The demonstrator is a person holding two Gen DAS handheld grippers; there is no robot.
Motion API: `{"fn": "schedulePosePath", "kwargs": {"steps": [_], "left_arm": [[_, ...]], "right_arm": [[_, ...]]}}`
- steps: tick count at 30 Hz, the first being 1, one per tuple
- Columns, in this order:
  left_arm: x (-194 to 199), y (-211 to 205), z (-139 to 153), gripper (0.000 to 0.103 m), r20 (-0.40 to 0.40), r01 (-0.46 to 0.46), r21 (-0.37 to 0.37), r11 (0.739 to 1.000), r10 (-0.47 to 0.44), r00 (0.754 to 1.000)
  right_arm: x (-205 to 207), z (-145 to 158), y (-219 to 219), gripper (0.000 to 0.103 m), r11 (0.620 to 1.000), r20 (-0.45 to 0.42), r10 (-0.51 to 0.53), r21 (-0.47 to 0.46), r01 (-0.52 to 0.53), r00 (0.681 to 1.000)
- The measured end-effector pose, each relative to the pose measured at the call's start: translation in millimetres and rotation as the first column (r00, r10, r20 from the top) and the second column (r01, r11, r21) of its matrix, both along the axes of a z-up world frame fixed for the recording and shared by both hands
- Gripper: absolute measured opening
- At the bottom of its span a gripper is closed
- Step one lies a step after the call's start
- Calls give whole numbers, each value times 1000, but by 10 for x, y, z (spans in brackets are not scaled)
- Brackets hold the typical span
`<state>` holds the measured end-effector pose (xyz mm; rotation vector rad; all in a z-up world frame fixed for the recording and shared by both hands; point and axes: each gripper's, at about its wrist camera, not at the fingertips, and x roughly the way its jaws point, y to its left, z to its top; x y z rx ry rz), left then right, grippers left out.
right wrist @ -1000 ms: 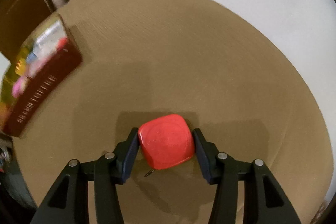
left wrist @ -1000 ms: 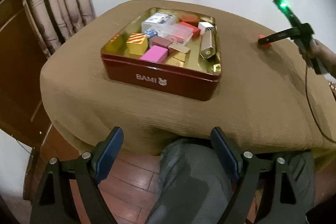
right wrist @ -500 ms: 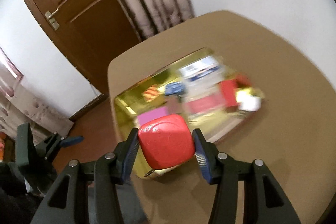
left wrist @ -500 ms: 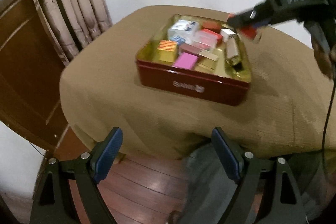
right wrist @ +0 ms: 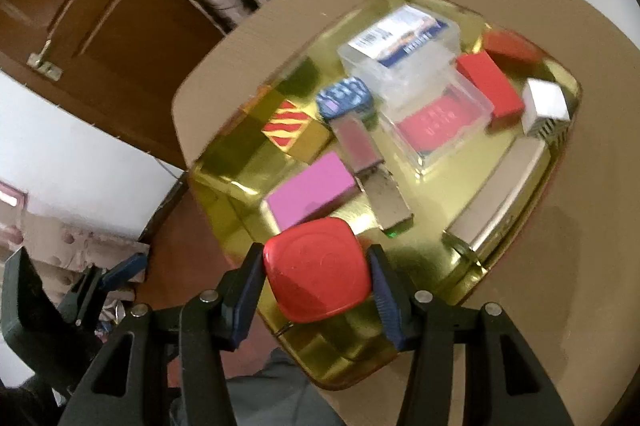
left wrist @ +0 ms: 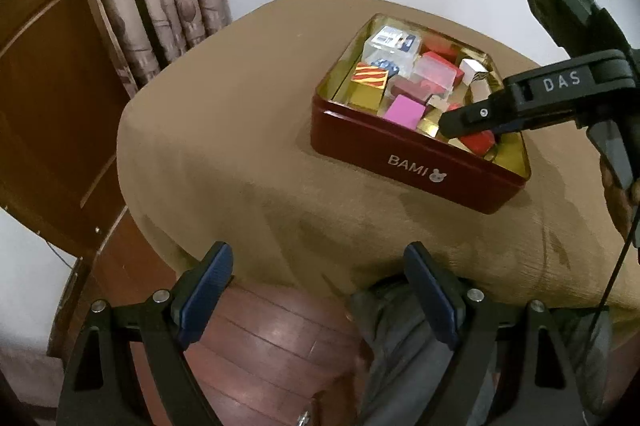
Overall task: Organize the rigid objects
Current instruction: 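Carry the red block into the tin and open the right gripper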
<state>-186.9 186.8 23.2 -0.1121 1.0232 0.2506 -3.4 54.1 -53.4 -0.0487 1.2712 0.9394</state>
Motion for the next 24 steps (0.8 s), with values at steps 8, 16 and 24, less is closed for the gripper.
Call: {"fn": "schedulePosePath", "kwargs": {"steps": [8,16,24], "left_arm": [[18,8,-44,84,-21,-17,-7,1000,17,1000],[6,-80,-57,85,-27,11,29,1000,-10,1000],[-21,-110,-39,85,-23,30,32,999,-29,999]], "right_arm": [[-33,-40,117,52,989,100,-52,-135,65,994],[-177,-117,288,52,971,180,-73,-212,111,981],[-294,-71,239,55,969,206,-155,-158,189,966]]}}
